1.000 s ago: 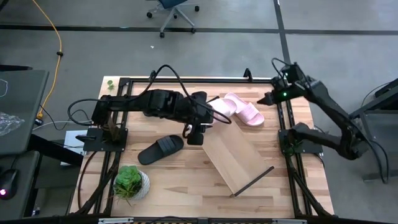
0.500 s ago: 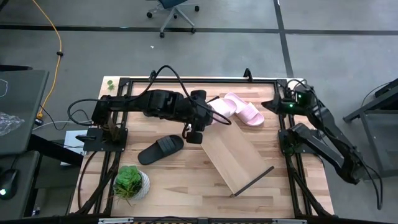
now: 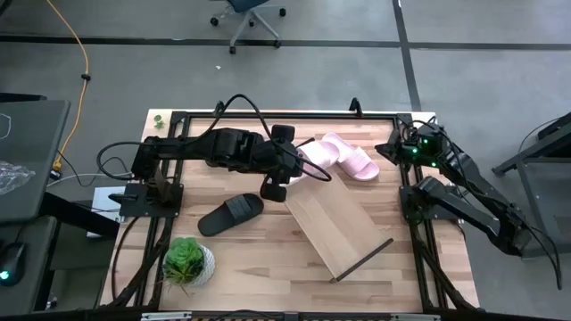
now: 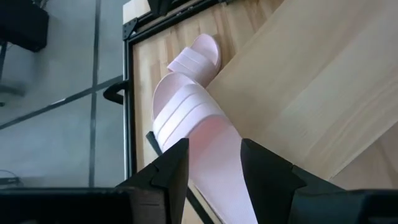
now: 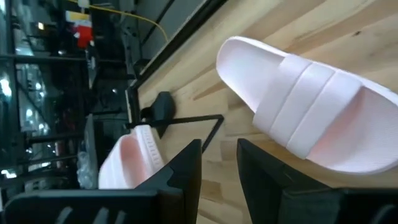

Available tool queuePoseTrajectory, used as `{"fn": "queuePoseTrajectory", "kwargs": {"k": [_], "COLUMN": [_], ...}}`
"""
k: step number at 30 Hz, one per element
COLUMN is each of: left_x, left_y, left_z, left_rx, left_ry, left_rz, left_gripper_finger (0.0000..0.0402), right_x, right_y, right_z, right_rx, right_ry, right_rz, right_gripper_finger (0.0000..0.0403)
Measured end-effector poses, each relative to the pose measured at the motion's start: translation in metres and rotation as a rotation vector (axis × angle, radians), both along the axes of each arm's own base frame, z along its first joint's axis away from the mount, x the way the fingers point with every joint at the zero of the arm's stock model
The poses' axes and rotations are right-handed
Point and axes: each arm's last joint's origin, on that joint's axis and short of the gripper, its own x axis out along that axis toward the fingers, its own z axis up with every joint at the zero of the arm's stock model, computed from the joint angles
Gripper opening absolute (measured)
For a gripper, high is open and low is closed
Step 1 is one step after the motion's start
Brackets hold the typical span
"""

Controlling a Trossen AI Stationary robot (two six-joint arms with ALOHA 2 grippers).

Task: Pick and place slides into the shelf
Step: Put the pink slide on the shelf

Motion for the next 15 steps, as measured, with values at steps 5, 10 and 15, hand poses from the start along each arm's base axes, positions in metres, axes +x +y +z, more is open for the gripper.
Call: {"fn": "queuePoseTrajectory", "kwargs": {"k": [5, 10, 15], "left_x": [0.000, 0.000, 0.000], "left_y": [0.000, 0.000, 0.000], "left_z": [0.000, 0.000, 0.000], "left_rx": [0.023, 0.038, 0.056], "left_ry": [0.015, 0.024, 0.032], "left_rz": [-0.021, -0.038, -0.048], "left_gripper_finger": [0.0133, 0.0133, 0.0133], "right_x": [0.010, 0.019, 0.025], "right_y": [-0.005, -0.007, -0.005], "right_z": [-0.001, -0.005, -0.014], "right_rx": [-0.006, 0.005, 0.059], "right_ry": [0.024, 0.066, 0.151], "right_rz": [0.017, 0.009, 0.034], "right_gripper_finger": [0.0091, 0.0091, 0.0091]}}
